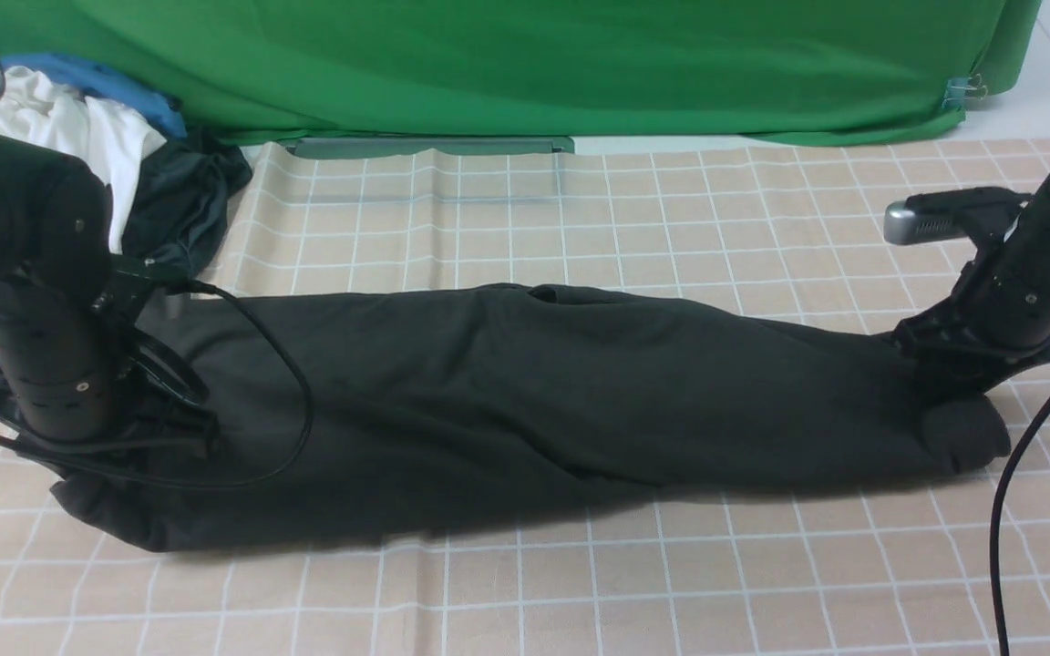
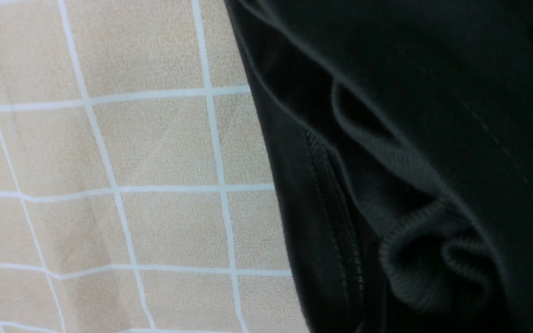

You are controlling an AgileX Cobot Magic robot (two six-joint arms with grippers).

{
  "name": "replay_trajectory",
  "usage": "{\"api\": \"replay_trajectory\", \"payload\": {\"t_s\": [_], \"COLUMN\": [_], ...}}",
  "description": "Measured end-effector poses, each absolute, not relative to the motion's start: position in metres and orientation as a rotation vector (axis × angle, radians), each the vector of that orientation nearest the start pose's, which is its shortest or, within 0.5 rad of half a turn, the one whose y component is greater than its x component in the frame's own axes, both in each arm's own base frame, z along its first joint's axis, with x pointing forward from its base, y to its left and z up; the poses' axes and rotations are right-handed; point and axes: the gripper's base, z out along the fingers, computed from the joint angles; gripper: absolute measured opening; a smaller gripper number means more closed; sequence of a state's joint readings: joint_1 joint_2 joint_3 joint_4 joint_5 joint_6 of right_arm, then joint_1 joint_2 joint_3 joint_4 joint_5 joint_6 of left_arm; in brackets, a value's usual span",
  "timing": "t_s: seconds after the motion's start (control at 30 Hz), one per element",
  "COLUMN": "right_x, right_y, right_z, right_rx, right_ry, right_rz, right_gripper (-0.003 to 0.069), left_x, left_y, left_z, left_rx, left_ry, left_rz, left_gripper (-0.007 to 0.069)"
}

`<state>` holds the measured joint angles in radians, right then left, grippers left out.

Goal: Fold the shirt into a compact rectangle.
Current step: 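Pull the folded dark garment lengthwise by its ends to straighten it flat on the table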

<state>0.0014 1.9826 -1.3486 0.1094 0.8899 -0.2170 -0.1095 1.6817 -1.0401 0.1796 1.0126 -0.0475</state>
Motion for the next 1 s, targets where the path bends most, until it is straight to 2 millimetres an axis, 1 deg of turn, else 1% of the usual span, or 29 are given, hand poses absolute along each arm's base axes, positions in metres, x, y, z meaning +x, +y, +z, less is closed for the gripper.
{"api": "replay_trajectory", "payload": {"t_s": [0.03,0.07,0.1,0.13,0.17,0.3,0.33,0.37,0.47,0.53,0.63,0.77,0.83,0.9,0.97,1.0], "right_x": [0.386,0.386,0.386,0.386,0.386,0.388,0.388,0.391,0.394,0.396,0.398,0.404,0.405,0.406,0.407,0.409], "right_y": [0.008,0.008,0.008,0.007,0.007,-0.004,-0.005,-0.013,-0.022,-0.027,-0.03,-0.031,-0.031,-0.031,-0.032,-0.033], "right_z": [0.165,0.165,0.167,0.17,0.171,0.194,0.196,0.206,0.215,0.217,0.217,0.207,0.2,0.196,0.195,0.196], "right_rx": [-0.239,-0.259,-0.274,-0.283,-0.286,-0.256,-0.253,-0.223,-0.187,-0.168,-0.155,-0.148,-0.147,-0.146,-0.137,-0.135], "right_ry": [2.987,2.984,2.976,2.966,2.964,2.894,2.889,2.857,2.829,2.815,2.796,2.785,2.799,2.807,2.799,2.787], "right_rz": [0.112,0.11,0.106,0.098,0.096,0.07,0.069,0.058,0.049,0.043,0.037,0.033,0.035,0.035,0.031,0.024], "right_gripper": [0.0186,0.0123,0.0095,0.009,0.009,0.009,0.009,0.009,0.009,0.009,0.009,0.0092,0.0106,0.0144,0.0192,0.0236], "left_x": [0.295,0.295,0.295,0.295,0.295,0.295,0.295,0.295,0.295,0.296,0.296,0.295,0.295,0.295,0.295,0.295], "left_y": [-0.019,-0.019,-0.019,-0.019,-0.019,-0.019,-0.019,-0.02,-0.02,-0.021,-0.022,-0.023,-0.023,-0.023,-0.023,-0.023], "left_z": [0.196,0.196,0.196,0.196,0.196,0.196,0.196,0.196,0.196,0.196,0.196,0.196,0.196,0.196,0.196,0.196], "left_rx": [0.244,0.241,0.242,0.24,0.24,0.235,0.234,0.229,0.224,0.22,0.212,0.199,0.194,0.192,0.184,0.176], "left_ry": [3.107,3.106,3.105,3.105,3.105,3.106,3.107,3.108,3.107,3.104,3.104,3.108,3.109,3.108,3.108,3.107], "left_rz": [0.235,0.231,0.231,0.228,0.228,0.222,0.221,0.216,0.207,0.2,0.186,0.165,0.157,0.156,0.158,0.162], "left_gripper": [0.0148,0.0148,0.0148,0.0148,0.0148,0.0148,0.0148,0.0148,0.0148,0.0148,0.0148,0.0148,0.0148,0.0148,0.0148,0.0148]}}
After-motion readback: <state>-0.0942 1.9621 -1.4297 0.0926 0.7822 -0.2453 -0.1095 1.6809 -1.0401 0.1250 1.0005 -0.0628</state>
